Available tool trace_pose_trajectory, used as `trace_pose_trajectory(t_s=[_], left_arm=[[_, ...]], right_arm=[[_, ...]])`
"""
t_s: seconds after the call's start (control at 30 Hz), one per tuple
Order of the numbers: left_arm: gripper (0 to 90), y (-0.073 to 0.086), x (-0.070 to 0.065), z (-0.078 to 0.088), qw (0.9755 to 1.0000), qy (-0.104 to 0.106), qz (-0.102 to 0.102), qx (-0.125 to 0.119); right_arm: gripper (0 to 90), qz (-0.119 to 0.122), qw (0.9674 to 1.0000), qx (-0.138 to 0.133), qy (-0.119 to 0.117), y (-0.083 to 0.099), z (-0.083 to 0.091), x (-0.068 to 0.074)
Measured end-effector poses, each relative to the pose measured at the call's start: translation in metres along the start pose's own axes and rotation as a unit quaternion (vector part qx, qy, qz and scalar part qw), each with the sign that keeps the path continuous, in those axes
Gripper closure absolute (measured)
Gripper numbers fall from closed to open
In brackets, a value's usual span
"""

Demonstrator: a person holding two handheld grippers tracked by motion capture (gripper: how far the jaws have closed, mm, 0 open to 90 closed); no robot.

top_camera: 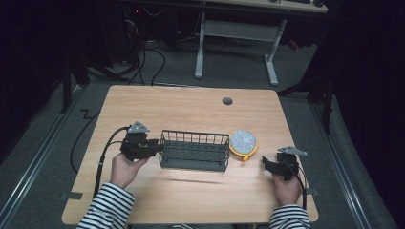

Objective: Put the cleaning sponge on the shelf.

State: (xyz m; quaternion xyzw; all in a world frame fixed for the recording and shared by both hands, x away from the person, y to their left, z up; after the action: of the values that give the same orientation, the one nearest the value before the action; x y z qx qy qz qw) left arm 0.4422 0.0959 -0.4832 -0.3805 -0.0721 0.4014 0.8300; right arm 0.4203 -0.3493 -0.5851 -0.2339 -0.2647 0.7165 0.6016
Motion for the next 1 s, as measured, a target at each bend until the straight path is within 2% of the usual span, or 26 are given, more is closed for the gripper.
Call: trace_pose_trajectory(t_s=[0.07, 0.1, 0.17, 0.2, 0.23, 0.27, 0.3, 0.33, 0.4, 0.43, 0.53, 0.57, 0.6, 0.63, 0.67, 0.7, 0.73, 0.8, 0.87, 0.9, 1.0], left_arm=[[54.3, -0.002, 0.004, 0.007, 0.9999, -0.007, 0.006, -0.007], [50.0, -0.002, 0.009, 0.015, 0.9997, -0.017, 0.011, -0.016], [46.3, 0.000, 0.016, 0.024, 0.9991, -0.030, 0.018, -0.023], [44.6, 0.000, 0.016, 0.024, 0.9991, -0.030, 0.018, -0.023], [43.3, 0.002, 0.023, 0.031, 0.9983, -0.046, 0.023, -0.028], [42.1, 0.002, 0.023, 0.031, 0.9983, -0.046, 0.023, -0.028], [41.0, 0.004, 0.028, 0.038, 0.9969, -0.067, 0.024, -0.033], [40.6, 0.004, 0.028, 0.038, 0.9969, -0.067, 0.024, -0.033], [40.1, 0.007, 0.034, 0.043, 0.9955, -0.084, 0.025, -0.037], [39.8, 0.011, 0.039, 0.046, 0.9944, -0.092, 0.033, -0.040], [39.4, 0.017, 0.046, 0.047, 0.9933, -0.100, 0.041, -0.039], [39.4, 0.024, 0.052, 0.048, 0.9922, -0.106, 0.052, -0.040], [39.4, 0.024, 0.052, 0.048, 0.9922, -0.106, 0.052, -0.040], [39.4, 0.032, 0.058, 0.048, 0.9908, -0.111, 0.064, -0.042], [39.4, 0.032, 0.058, 0.048, 0.9908, -0.111, 0.064, -0.042], [39.2, 0.041, 0.063, 0.046, 0.9900, -0.113, 0.074, -0.040], [38.6, 0.041, 0.063, 0.046, 0.9900, -0.113, 0.074, -0.040], [37.1, 0.054, 0.068, 0.040, 0.9897, -0.118, 0.077, -0.028], [36.2, 0.059, 0.070, 0.038, 0.9894, -0.120, 0.078, -0.024], [35.4, 0.066, 0.073, 0.036, 0.9884, -0.126, 0.081, -0.024], [34.3, 0.072, 0.076, 0.033, 0.9865, -0.133, 0.090, -0.032]], right_arm=[[32.7, 0.000, 1.0000, 0.000, 0.000, 0.000, 0.000, 0.000], [32.7, 0.001, 1.0000, 0.000, 0.000, 0.000, 0.000, 0.000], [32.7, 0.001, 1.0000, 0.000, 0.000, 0.000, 0.000, 0.000], [32.7, 0.001, 1.0000, 0.000, 0.000, 0.000, 0.000, 0.000], [32.7, 0.001, 1.0000, 0.000, 0.000, 0.000, 0.000, 0.000], [32.7, 0.001, 1.0000, 0.000, 0.000, 0.000, 0.000, 0.000], [32.6, 0.000, 1.0000, 0.000, -0.001, 0.000, 0.000, 0.000], [32.6, 0.000, 1.0000, 0.000, -0.001, 0.000, 0.000, 0.000], [32.6, 0.000, 1.0000, 0.000, -0.001, 0.000, 0.000, 0.000], [32.7, 0.001, 1.0000, 0.000, -0.001, 0.000, 0.000, 0.000], [32.7, 0.001, 1.0000, 0.000, -0.001, 0.000, 0.000, 0.000], [32.7, 0.001, 1.0000, 0.000, -0.001, 0.000, 0.000, 0.000], [32.7, 0.001, 1.0000, 0.000, -0.001, 0.000, 0.000, 0.000], [32.7, 0.001, 1.0000, 0.000, -0.001, 0.000, 0.000, 0.000], [32.7, 0.001, 1.0000, 0.000, -0.001, 0.000, 0.000, 0.000], [32.7, 0.001, 1.0000, 0.000, -0.001, 0.000, 0.000, 0.000], [32.7, 0.001, 1.0000, 0.000, -0.001, 0.000, 0.000, 0.000], [32.7, 0.002, 1.0000, -0.001, -0.002, 0.000, 0.000, 0.000], [32.7, 0.004, 1.0000, 0.000, -0.002, 0.000, 0.000, 0.000], [32.7, 0.004, 1.0000, -0.001, -0.003, 0.000, 0.000, 0.000], [32.7, 0.004, 1.0000, 0.000, -0.003, 0.000, 0.000, 0.000]])
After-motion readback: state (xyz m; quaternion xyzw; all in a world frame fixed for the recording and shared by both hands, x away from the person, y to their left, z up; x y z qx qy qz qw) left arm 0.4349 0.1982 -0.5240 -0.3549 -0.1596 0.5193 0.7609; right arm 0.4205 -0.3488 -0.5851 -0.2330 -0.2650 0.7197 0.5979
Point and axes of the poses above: each handheld gripper's, and its own axes: z roughly backward along the jaws, y roughly out of its underside, x roughly to its left, the point moved 8 cm from there along -z, roughly forward along the jaws, and after that the axes turned 5 degrees about x, right-handed, at the moved point
